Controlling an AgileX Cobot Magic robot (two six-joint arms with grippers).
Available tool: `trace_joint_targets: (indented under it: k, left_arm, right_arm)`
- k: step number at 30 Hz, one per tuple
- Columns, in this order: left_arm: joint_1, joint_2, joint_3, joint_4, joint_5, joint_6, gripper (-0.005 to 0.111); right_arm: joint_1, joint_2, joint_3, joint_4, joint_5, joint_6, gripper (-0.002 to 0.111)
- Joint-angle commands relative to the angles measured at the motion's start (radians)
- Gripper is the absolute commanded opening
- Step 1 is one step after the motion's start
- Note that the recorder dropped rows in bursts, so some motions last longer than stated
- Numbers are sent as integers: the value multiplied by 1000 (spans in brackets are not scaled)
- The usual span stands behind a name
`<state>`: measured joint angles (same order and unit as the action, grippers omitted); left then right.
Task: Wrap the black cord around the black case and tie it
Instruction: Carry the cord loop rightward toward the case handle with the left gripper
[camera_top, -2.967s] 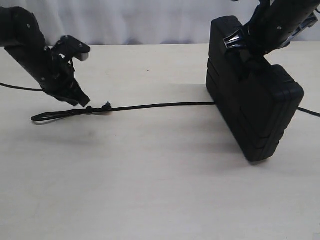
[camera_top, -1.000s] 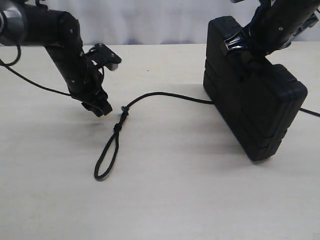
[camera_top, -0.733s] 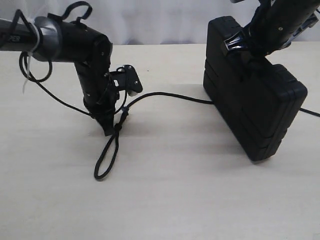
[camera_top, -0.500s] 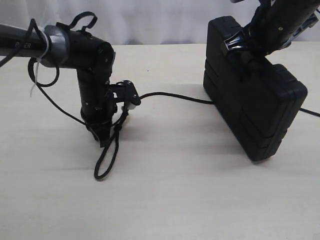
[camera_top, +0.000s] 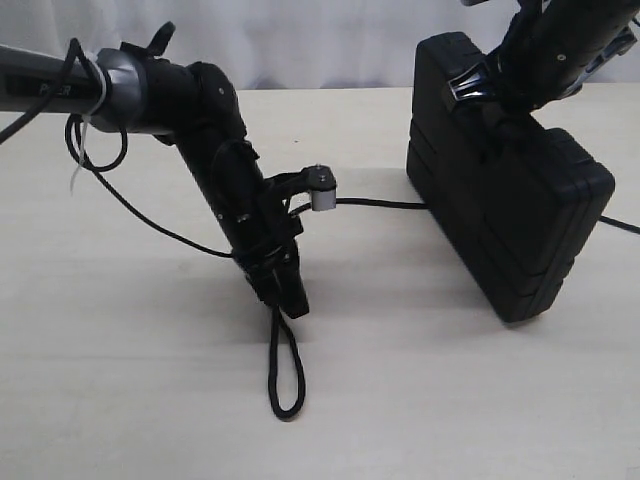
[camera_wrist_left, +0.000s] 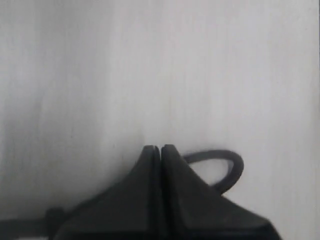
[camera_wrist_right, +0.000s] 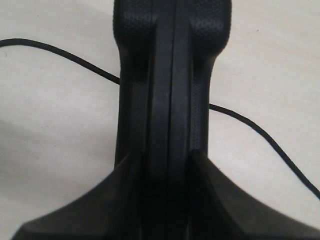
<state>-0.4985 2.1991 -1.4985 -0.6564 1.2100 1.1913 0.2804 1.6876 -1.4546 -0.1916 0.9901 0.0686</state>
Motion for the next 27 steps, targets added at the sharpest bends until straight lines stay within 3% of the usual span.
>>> trace_joint_targets:
  k: [1,3,6,8,11,18,23,27]
  left_arm:
    - [3,-36,-21,-29,9,63,0]
    - [1,-43,-21,116,9,7,3]
    - [-10,-53,-21,382,-1,-74,23]
    - [-19,-53,-21,460,3,-73,39]
    - [-26,-53,-21,463,-44,-9,53]
    - [-96,-53,-21,570,-128,349,54]
    - [-137,-53,-21,667,-248,458,54]
    - [-145,-44,-21,618,-260,461,54]
  right_arm:
    - [-4,-8,4,4,3,-4,29]
    - [-4,-8,4,4,5,-4,29]
    - [-4,-8,4,4,5,-4,29]
    - [-4,-8,4,4,5,-4,29]
    - [-4,-8,4,4,5,-4,29]
    - [-4,-8,4,4,5,-4,29]
    - [-4,-8,4,4,7,-4,29]
    - [-4,-8,4,4,7,-4,29]
